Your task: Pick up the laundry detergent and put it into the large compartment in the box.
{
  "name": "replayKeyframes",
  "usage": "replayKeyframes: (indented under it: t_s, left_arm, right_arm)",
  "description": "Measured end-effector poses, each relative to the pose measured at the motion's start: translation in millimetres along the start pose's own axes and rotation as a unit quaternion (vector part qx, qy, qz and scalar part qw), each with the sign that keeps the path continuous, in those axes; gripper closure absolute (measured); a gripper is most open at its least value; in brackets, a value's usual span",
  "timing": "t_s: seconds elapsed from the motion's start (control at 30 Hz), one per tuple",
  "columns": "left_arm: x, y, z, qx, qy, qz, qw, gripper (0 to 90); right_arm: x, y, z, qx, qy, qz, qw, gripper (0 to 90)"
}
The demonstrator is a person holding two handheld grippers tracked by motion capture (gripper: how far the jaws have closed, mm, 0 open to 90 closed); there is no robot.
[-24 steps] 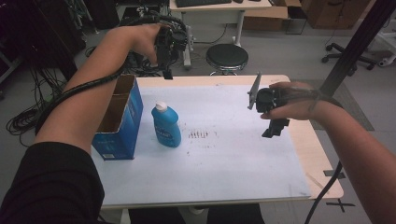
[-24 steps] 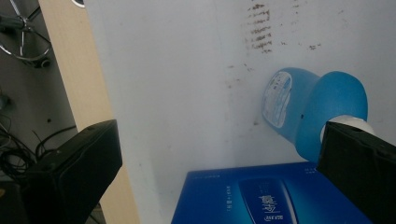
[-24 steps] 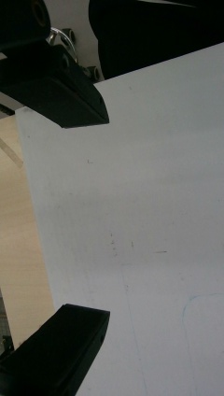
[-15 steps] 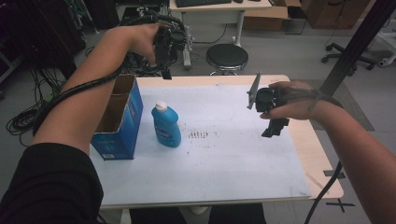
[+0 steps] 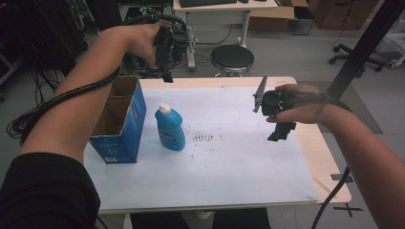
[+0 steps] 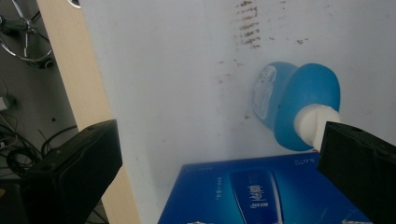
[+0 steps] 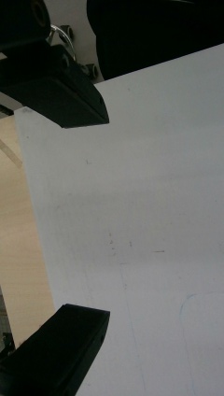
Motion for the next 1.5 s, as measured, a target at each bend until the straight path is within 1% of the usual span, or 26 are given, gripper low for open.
replayKeyframes:
  t_s: [0.1, 0.13, 0.3, 0.43, 0.5, 0.63, 0.73, 0.8, 0.87, 1.03, 1.07, 1.1, 1.13, 1.17, 1.27, 1.5]
  left_arm:
    - [-4.0, -0.9, -0.9, -0.001, 0.005, -0.001, 1.0000, 0.2]
    - [-7.7, -1.7, -1.8, 0.001, 0.010, 0.001, 0.9999, 0.2]
    - [-17.9, -3.0, -4.9, 0.006, 0.024, 0.001, 0.9997, 0.2]
    - [-27.8, -1.9, -7.9, 0.003, 0.034, 0.005, 0.9994, 0.2]
    - [-32.0, -1.2, -8.5, 0.005, 0.042, 0.005, 0.9991, 0.2]
    - [-37.2, -0.6, -7.6, 0.006, 0.046, 0.004, 0.9989, 0.2]
    - [-40.7, -1.4, -4.8, 0.006, 0.043, 0.005, 0.9990, 0.2]
    - [-41.5, -1.6, -3.6, 0.006, 0.045, 0.005, 0.9989, 0.2]
    - [-44.5, -1.0, -0.9, 0.010, 0.046, 0.005, 0.9989, 0.2]
    - [-49.8, 1.3, 1.3, 0.010, 0.050, 0.006, 0.9987, 0.2]
    - [-51.7, 2.6, 1.6, 0.010, 0.053, 0.007, 0.9985, 0.2]
    - [-55.4, 6.4, 2.4, 0.016, 0.059, 0.008, 0.9981, 0.2]
    - [-55.4, 6.4, 2.4, 0.016, 0.059, 0.008, 0.9981, 0.1]
    - [-58.2, 9.2, 2.5, 0.018, 0.063, 0.010, 0.9978, 0.2]
    - [-61.5, 12.8, 2.7, 0.016, 0.065, 0.011, 0.9977, 0.2]
    - [-63.9, 16.5, 5.1, 0.015, 0.066, 0.012, 0.9976, 0.2]
  right_arm:
    - [0.2, 0.2, -0.2, 0.001, -0.001, 0.000, 1.0000, 6.0]
    - [0.1, 0.5, -0.6, 0.001, -0.002, 0.001, 1.0000, 6.0]
    - [0.8, 0.8, -2.1, 0.000, -0.004, 0.001, 1.0000, 6.0]
    - [1.5, 1.2, -2.0, -0.001, -0.001, 0.000, 1.0000, 6.0]
    - [1.8, 1.5, -1.9, -0.001, -0.002, 0.000, 1.0000, 6.0]
    - [2.7, 2.3, -1.4, 0.000, -0.004, -0.001, 1.0000, 6.0]
    - [3.5, 2.6, -1.7, -0.001, -0.003, 0.000, 1.0000, 6.0]
    - [4.3, 2.7, -2.0, -0.001, 0.000, -0.001, 1.0000, 6.0]
    - [4.8, 2.5, -2.7, -0.002, -0.003, -0.001, 1.0000, 6.0]
    - [5.0, 2.3, -3.1, -0.002, -0.005, 0.000, 1.0000, 6.0]
    - [5.8, 2.2, -3.4, -0.002, 0.000, 0.000, 1.0000, 6.0]
    - [6.0, 1.9, -4.2, -0.003, -0.003, 0.000, 1.0000, 6.0]
    - [6.7, 1.6, -4.5, -0.003, -0.002, 0.001, 1.0000, 6.0]
    - [7.0, 1.8, -4.8, -0.004, -0.002, 0.000, 1.0000, 6.0]
    - [7.5, 2.6, -5.4, -0.004, -0.004, 0.000, 1.0000, 6.0]
    - [8.6, 2.5, -5.6, -0.003, -0.001, -0.001, 1.0000, 6.0]
Point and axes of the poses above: each handheld gripper's, and its own axes: y roughly forward along the jaws, z roughly out of its underside, x roughly to its left, the point moved 7 cm from there along y, roughly forward along the jaws, and after that the axes turned 2 degrees about -y, right-handed, at the moved point
